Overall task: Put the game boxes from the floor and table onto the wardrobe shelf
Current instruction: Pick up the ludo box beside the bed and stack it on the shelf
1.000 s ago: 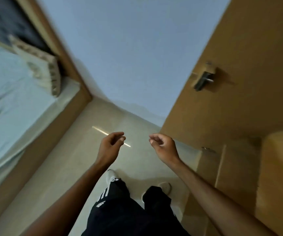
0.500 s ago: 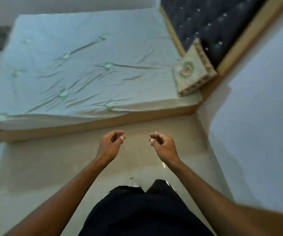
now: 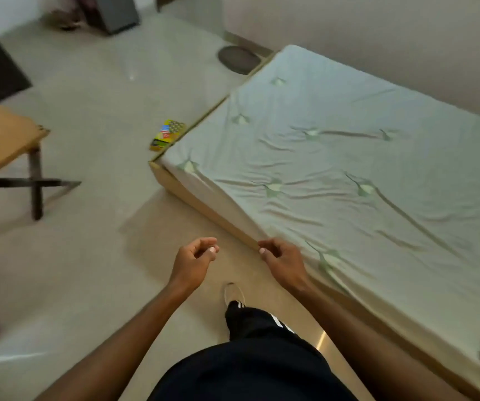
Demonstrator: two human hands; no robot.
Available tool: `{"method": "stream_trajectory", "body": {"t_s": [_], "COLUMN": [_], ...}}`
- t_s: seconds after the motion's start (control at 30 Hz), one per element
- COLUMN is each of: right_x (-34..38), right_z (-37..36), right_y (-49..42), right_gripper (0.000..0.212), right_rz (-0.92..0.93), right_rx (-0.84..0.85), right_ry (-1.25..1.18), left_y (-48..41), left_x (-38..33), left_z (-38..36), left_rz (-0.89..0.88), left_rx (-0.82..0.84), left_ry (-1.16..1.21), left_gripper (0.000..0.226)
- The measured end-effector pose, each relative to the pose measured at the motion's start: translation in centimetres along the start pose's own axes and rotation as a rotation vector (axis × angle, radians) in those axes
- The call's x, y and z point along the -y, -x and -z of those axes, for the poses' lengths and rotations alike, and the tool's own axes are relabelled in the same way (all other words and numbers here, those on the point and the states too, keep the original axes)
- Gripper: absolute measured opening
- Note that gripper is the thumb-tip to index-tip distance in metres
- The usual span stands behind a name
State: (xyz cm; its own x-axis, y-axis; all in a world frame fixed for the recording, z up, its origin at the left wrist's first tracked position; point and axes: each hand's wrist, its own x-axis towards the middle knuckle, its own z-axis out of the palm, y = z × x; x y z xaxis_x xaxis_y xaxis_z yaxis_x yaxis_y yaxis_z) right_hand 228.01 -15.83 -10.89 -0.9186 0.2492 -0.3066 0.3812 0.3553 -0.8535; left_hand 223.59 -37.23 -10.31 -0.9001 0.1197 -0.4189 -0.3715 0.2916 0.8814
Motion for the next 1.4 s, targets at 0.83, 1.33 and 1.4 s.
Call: {"method": "stream_trajectory", "body": {"t_s": [0.83,1.33,1.4], "right_x": [38.8,52.2,53.5], "right_z": [-43.4,-49.3,-48.4], "right_y": [-49.0,-86.4,-90.4], "right_gripper": [0.017,0.018,0.018], "right_rz": [0.178,0.024,-0.009], "right_rx": [0.435,0.07,0.005], "right_ry": [-0.007,-0.133,-0.169], "left_y": [-43.1,-86.3,-91.9], "left_x": [-7.8,-26.4,-29.6], "left_z": [50.5,64.1,63.8], "left_rz": [0.078,-0.015,-0.049], "left_rx": [-0.526,-0.178,-0.111], "left_ry": [0.209,-0.092,-0.137], "left_gripper": [0.021,0.025,0.02]}}
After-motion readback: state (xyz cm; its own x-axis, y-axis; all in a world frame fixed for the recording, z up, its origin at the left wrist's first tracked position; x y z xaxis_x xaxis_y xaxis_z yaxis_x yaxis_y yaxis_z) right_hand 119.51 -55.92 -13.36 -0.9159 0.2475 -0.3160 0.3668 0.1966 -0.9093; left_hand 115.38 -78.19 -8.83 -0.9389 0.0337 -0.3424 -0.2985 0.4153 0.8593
